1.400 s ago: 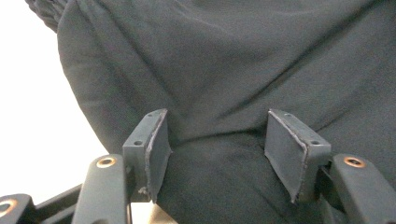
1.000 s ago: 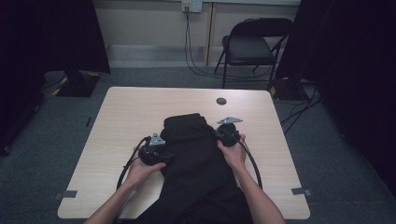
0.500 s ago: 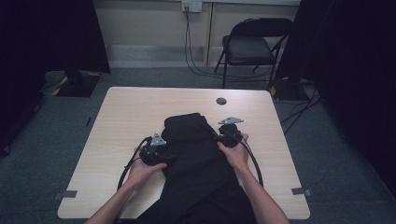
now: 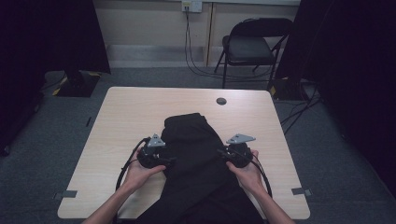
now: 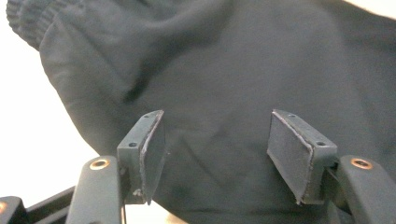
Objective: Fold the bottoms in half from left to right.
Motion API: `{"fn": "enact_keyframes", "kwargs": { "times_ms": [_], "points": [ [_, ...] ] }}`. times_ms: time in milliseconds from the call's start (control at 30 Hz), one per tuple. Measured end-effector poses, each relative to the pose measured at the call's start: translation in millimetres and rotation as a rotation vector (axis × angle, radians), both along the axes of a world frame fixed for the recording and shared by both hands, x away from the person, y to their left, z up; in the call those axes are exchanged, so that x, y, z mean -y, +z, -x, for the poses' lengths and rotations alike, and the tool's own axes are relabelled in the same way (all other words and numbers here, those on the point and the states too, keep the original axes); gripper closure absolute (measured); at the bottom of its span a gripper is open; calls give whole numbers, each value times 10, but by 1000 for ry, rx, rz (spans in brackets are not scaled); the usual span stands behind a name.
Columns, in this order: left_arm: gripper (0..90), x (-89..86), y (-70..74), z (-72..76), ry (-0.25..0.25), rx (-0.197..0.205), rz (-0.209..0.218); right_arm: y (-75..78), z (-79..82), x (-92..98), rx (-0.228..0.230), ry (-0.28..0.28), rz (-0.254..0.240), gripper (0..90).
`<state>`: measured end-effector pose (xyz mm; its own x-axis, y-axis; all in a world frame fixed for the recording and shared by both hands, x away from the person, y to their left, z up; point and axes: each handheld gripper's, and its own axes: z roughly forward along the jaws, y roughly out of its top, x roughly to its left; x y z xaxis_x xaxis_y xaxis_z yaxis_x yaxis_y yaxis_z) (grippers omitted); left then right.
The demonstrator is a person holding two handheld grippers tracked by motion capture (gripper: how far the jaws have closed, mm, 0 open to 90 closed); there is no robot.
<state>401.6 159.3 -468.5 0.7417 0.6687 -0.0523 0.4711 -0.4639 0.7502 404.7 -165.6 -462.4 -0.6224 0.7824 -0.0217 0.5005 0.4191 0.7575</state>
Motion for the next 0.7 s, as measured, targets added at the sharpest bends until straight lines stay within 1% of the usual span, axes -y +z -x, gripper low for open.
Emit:
{"fn": "enact_keyframes", "kwargs": {
  "times_ms": [33,67,100,133,200,233,300,333,367,433,467,500,533,567,600,633,667,700],
  "points": [
    [370,4,6,22,-8,-7,1,8,43,8,-4,3,3,671],
    [370,9,-5,60,-23,-16,-3,10,147,42,-13,12,4,651],
    [370,7,-15,81,-29,-17,-9,4,183,57,-17,14,3,642],
    [370,4,-30,98,-32,-27,-8,-6,231,76,-21,13,7,624],
    [369,-5,-75,102,-30,-40,-18,-35,320,111,-35,11,20,594],
    [370,-5,-75,102,-30,-40,-18,-35,320,111,-35,11,20,594],
    [369,-1,-126,91,-28,-52,-25,-65,411,154,-44,5,29,566],
    [369,16,-161,81,-31,-58,-42,-94,469,185,-71,7,25,554],
    [369,16,-161,81,-31,-58,-42,-94,469,185,-71,7,25,554],
    [368,36,-193,74,-29,-57,-54,-133,506,206,-94,14,28,561],
    [366,46,-217,62,-31,-60,-70,-159,504,199,-107,24,26,579],
    [362,46,-217,62,-31,-60,-70,-159,504,199,-107,24,26,579],
    [358,57,-234,59,-32,-44,-72,-205,496,162,-122,44,47,647],
    [355,57,-234,59,-32,-44,-72,-214,493,147,-130,51,49,710],
    [350,63,-235,56,-33,-29,-90,-223,487,131,-133,65,46,824],
    [345,63,-235,56,-33,-29,-90,-223,487,131,-133,65,46,824],
    [341,62,-243,46,-28,-30,-80,-200,470,117,-117,62,55,900],
    [341,62,-243,46,-28,-30,-80,-180,463,121,-105,55,51,900]
  ]
}}
